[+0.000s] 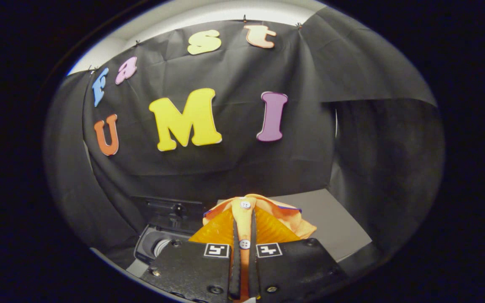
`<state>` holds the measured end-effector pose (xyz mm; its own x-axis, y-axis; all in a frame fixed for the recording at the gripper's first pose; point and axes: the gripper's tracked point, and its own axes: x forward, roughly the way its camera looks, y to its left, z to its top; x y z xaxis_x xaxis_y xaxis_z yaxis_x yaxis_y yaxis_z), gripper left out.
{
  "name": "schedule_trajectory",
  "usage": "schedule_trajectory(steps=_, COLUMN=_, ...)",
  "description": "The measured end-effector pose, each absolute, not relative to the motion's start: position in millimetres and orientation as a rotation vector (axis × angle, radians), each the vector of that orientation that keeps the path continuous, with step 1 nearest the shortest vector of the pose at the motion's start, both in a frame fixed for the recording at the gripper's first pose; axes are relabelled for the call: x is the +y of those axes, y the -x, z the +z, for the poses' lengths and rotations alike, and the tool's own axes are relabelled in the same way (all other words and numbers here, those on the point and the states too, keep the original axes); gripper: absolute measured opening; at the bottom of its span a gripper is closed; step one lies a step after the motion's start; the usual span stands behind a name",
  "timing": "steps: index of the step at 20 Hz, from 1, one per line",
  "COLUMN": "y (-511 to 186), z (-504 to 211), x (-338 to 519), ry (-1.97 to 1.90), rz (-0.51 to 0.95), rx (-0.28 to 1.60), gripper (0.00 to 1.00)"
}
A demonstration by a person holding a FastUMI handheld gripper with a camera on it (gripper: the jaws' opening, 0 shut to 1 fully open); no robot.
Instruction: Put the clothes into the washing machine and then close the washing machine lid.
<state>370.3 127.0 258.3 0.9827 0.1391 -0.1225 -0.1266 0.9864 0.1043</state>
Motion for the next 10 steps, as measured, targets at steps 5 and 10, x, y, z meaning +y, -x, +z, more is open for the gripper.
schedule_trajectory(steps=5, y=-331, z=311, x=180, ry=-0.082, rz=0.173, rx=0.029, gripper=0.10)
schedule_trajectory(steps=10, y=-306, z=349, x=243, ry=-0.081, rz=0.237, rx=-0.031, gripper=0.10)
